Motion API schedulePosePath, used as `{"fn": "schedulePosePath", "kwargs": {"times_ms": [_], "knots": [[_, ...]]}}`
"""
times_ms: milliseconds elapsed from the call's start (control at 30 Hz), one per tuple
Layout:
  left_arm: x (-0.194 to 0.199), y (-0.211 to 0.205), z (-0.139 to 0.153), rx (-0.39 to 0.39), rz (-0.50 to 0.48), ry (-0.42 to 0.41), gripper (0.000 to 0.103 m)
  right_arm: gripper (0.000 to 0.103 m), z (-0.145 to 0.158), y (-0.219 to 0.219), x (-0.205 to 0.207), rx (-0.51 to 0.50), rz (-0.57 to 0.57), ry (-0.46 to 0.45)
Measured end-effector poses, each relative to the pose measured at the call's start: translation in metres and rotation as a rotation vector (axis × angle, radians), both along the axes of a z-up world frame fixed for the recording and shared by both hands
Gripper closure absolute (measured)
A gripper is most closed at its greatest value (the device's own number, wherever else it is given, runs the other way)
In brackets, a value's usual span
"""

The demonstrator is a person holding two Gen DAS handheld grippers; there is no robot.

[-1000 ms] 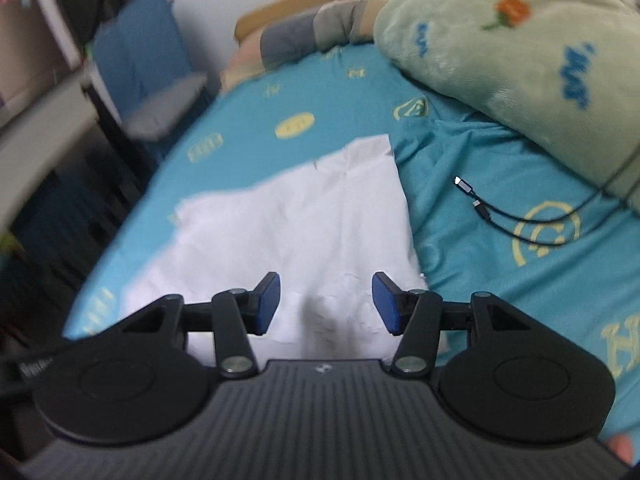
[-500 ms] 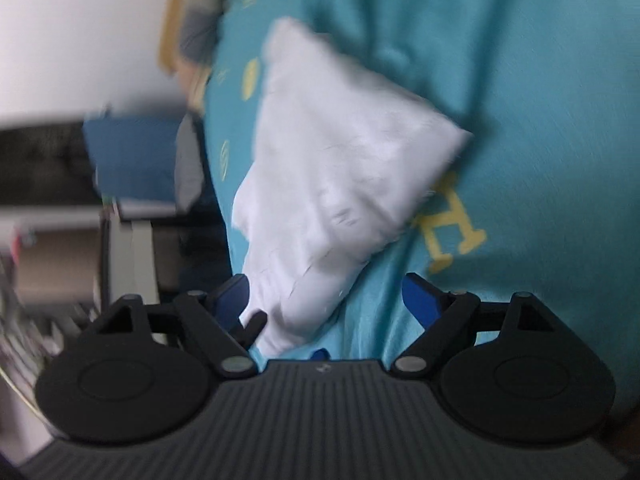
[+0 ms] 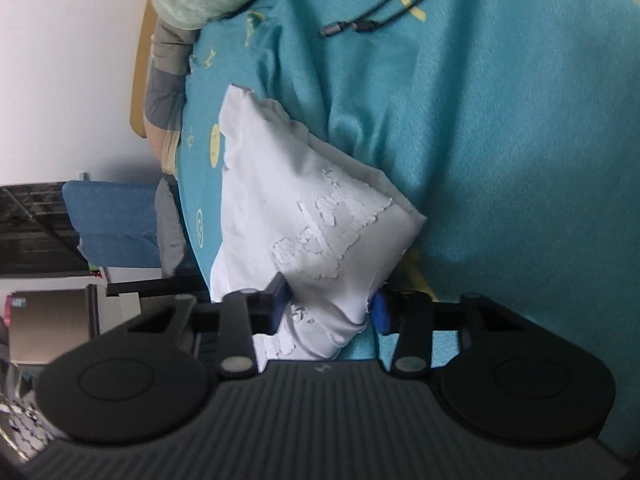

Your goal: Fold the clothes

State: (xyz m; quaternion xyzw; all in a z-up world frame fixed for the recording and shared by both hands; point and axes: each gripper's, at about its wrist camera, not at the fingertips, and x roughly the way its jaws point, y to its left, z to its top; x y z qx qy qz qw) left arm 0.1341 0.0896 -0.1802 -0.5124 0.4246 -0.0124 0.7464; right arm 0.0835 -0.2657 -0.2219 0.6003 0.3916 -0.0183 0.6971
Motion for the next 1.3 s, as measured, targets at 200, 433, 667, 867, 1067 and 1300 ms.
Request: {"fn": "schedulePosePath", "kwargs": {"times_ms": [200,433,667,867,1067,1300], "knots": [[-0.007,-0.003,0.016,-0.026,0.002,-0.036,0.069,0.078,0.021,-0.011,-0.018,-0.035,0.000,-0.078],[-0.020,0.006,0.011,-0.109,0.001,0.014,0.061,0.084,0.048,-0.012,-0.029,-0.091,0.024,-0.207],[-0.020,0.007,0.003,-0.217,-0.038,0.045,0.034,0.087,0.052,-0.010,-0.018,-0.072,0.031,-0.268],[-0.015,-0.001,-0.009,-0.270,-0.062,0.061,0.032,0.089,0.061,-0.009,-0.014,-0.094,0.035,-0.325],[-0.009,0.008,-0.016,-0.288,0.004,0.061,0.046,0.090,0.063,-0.011,-0.012,-0.126,0.040,-0.327],[-0.011,0.006,-0.008,-0.259,-0.021,0.021,0.053,0.091,0.060,-0.015,-0.017,-0.143,0.014,-0.305]]}}
